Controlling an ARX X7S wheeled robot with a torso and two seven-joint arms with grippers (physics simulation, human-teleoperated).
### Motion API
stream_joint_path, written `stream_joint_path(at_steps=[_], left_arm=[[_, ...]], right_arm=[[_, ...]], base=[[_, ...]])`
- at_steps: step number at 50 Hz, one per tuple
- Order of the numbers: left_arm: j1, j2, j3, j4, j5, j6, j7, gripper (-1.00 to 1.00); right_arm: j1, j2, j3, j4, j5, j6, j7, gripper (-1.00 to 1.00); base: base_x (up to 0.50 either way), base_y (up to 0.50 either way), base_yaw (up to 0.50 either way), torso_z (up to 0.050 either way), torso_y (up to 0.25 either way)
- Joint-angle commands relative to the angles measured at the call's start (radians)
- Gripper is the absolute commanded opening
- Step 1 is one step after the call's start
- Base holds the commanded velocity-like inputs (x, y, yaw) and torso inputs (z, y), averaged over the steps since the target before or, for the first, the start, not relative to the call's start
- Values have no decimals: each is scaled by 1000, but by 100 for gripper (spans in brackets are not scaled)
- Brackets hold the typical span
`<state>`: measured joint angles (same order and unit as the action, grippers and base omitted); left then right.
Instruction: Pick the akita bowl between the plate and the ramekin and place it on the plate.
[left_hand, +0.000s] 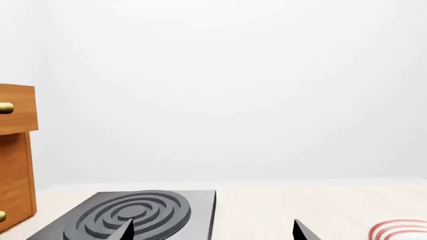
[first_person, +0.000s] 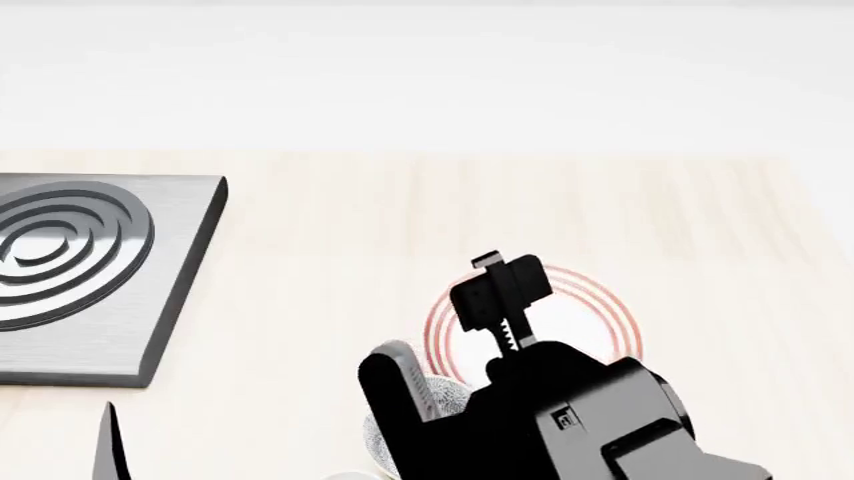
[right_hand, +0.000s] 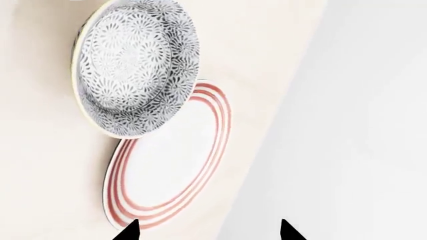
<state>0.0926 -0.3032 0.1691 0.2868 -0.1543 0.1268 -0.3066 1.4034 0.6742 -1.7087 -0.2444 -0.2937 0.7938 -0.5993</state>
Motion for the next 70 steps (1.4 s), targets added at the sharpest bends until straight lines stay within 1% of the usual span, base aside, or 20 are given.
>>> stream_joint_path(at_steps=[1, 12, 18, 27, 38, 45, 70], left_arm=[[0, 20, -28, 0, -14, -23, 36, 100], [4, 16, -28, -1, -23, -20, 34, 100], [1, 14, -27, -3, -27, -22, 32, 100], [1, 11, -26, -5, -29, -20, 28, 100], [-2, 7, -27, -9, -36, -20, 25, 100], [-5, 3, -26, -9, -38, -24, 23, 100], [-15, 2, -15, -39, -36, -15, 16, 100]], right_arm=[[-21, -52, 65, 11, 6, -31, 33, 100], [-42, -50, 40, -68, 0, -24, 14, 100], [-49, -49, 32, -65, -2, -31, 14, 100], [-64, -65, 30, -47, 2, -45, 24, 100], [-98, -97, 62, 12, 39, -79, 59, 100], [-117, -102, 71, 5, 83, -77, 29, 100], [-154, -104, 73, 59, 118, -108, 26, 100]], base=[[0, 0, 0, 0, 0], [0, 0, 0, 0, 0], [0, 0, 0, 0, 0], [0, 0, 0, 0, 0], [0, 0, 0, 0, 0], [0, 0, 0, 0, 0], [0, 0, 0, 0, 0]])
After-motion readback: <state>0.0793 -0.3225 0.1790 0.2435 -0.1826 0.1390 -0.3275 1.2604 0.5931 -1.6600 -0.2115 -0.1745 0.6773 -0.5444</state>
